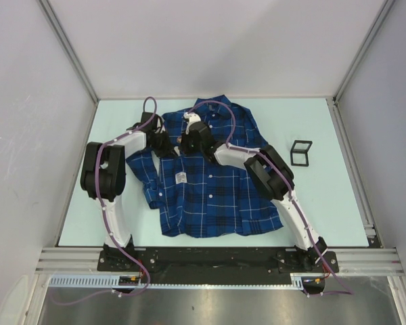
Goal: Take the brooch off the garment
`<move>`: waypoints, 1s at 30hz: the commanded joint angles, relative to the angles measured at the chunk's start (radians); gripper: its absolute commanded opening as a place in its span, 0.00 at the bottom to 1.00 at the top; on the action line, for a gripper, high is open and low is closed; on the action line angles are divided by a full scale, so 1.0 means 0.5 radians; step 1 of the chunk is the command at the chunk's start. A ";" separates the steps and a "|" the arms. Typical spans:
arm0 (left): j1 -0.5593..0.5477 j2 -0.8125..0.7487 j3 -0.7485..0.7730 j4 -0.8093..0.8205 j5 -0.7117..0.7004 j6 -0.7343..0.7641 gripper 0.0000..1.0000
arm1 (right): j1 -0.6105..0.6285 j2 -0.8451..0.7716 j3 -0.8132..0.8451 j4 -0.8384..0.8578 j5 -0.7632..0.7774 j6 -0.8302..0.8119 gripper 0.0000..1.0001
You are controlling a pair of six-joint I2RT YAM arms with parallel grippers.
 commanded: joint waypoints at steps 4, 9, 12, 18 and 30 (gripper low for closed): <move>0.005 -0.019 0.052 -0.052 -0.011 0.046 0.00 | 0.035 0.096 0.172 -0.134 -0.010 -0.004 0.00; 0.005 -0.019 0.064 -0.046 0.011 0.062 0.00 | 0.100 0.089 0.151 -0.149 0.036 -0.040 0.00; 0.005 -0.010 0.079 -0.052 0.038 0.083 0.00 | 0.121 0.092 0.142 -0.171 0.045 -0.049 0.00; 0.005 0.008 0.116 -0.083 0.054 0.123 0.00 | 0.185 0.108 0.154 -0.238 0.122 -0.132 0.00; -0.047 0.036 0.138 -0.113 0.044 0.194 0.00 | 0.327 0.151 0.178 -0.223 -0.010 -0.372 0.00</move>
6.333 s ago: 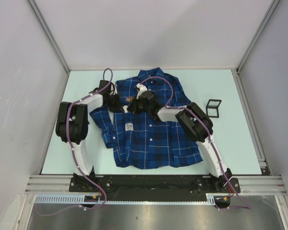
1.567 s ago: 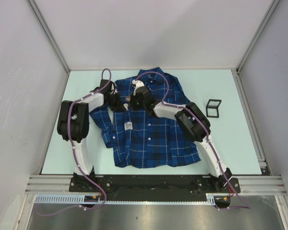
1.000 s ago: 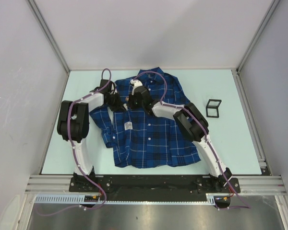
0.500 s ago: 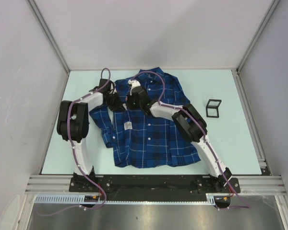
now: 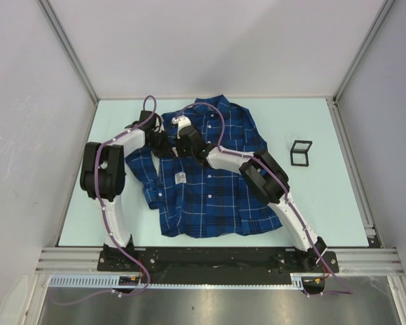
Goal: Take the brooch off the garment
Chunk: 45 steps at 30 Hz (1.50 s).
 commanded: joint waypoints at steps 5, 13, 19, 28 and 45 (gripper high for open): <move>-0.077 0.067 0.090 0.010 0.054 0.107 0.00 | 0.207 0.104 0.041 -0.068 -0.424 -0.171 0.00; -0.099 0.104 0.096 0.009 0.133 0.120 0.00 | 0.250 0.156 0.078 -0.077 -0.633 -0.291 0.00; -0.099 0.104 0.096 0.022 0.189 0.117 0.00 | 0.302 0.175 0.041 -0.087 -0.599 -0.319 0.00; -0.068 0.085 0.068 0.098 0.275 0.089 0.00 | 0.403 0.218 -0.033 -0.053 -0.464 -0.328 0.00; -0.056 0.085 0.059 -0.095 -0.277 0.107 0.00 | 0.321 -0.141 -0.529 0.315 -0.234 -0.153 0.00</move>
